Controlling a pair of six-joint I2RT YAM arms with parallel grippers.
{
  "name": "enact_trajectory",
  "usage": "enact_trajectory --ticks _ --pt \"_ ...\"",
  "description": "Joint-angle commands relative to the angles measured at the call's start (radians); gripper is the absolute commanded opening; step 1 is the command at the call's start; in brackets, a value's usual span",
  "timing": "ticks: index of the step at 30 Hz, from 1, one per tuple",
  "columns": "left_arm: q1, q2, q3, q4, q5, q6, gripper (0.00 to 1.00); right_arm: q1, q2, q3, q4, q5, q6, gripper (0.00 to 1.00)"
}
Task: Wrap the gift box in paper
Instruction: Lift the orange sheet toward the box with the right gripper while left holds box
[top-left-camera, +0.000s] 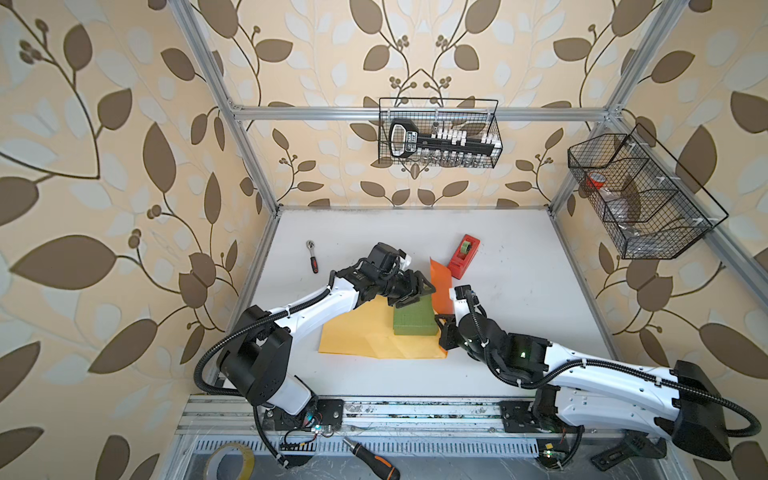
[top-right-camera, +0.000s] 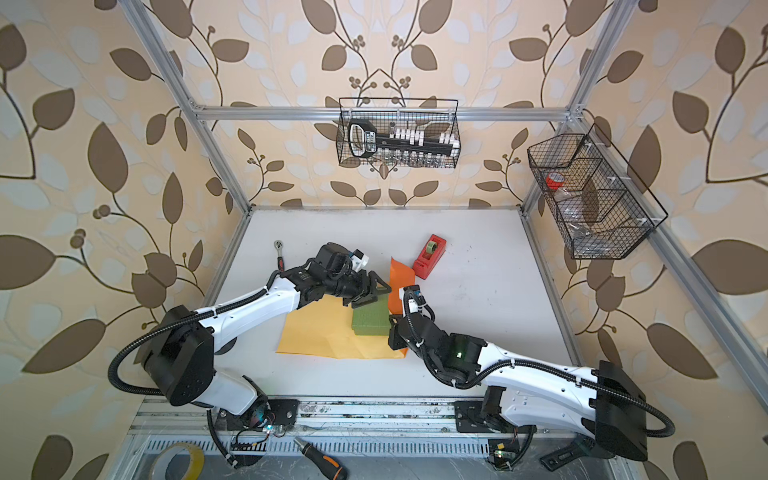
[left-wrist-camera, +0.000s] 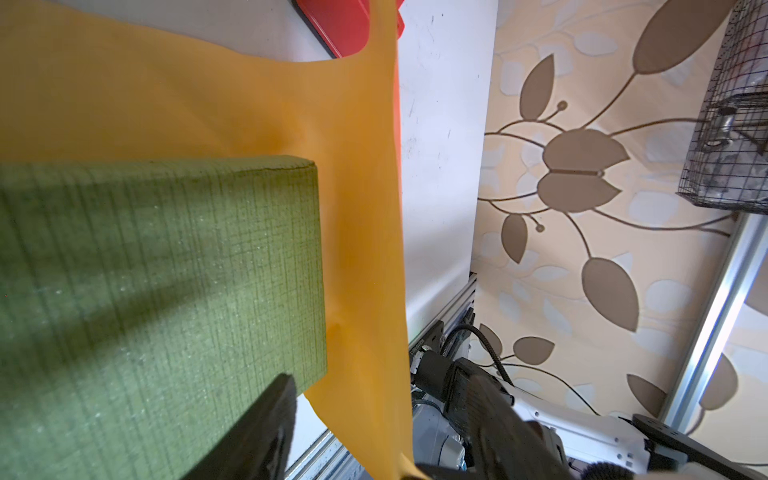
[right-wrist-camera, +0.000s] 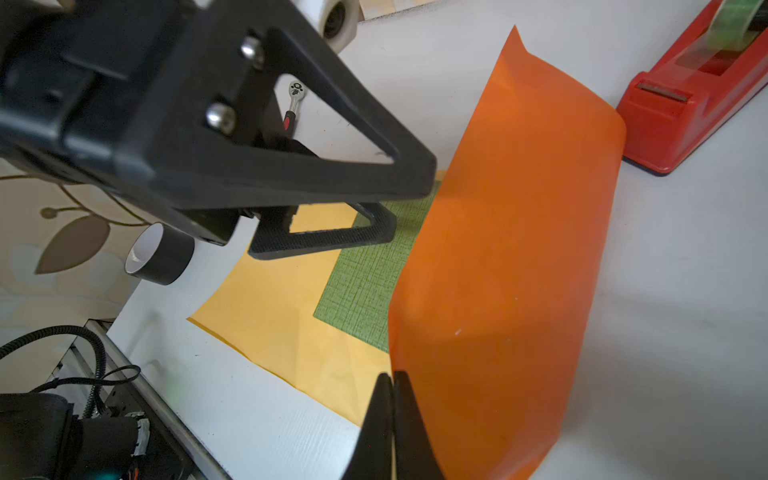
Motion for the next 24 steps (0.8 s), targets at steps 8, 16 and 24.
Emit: enact_trajectory --ticks 8,16,24 --pt "-0.002 0.048 0.082 0.024 0.018 0.019 0.49 0.027 0.058 0.035 0.065 0.031 0.026 0.00" --pt "-0.016 0.065 0.100 -0.046 -0.027 0.083 0.33 0.032 0.078 0.036 0.083 0.027 0.031 0.00" --pt "-0.031 0.096 0.117 -0.060 -0.037 0.105 0.23 0.036 0.091 0.037 0.089 0.026 0.034 0.00"
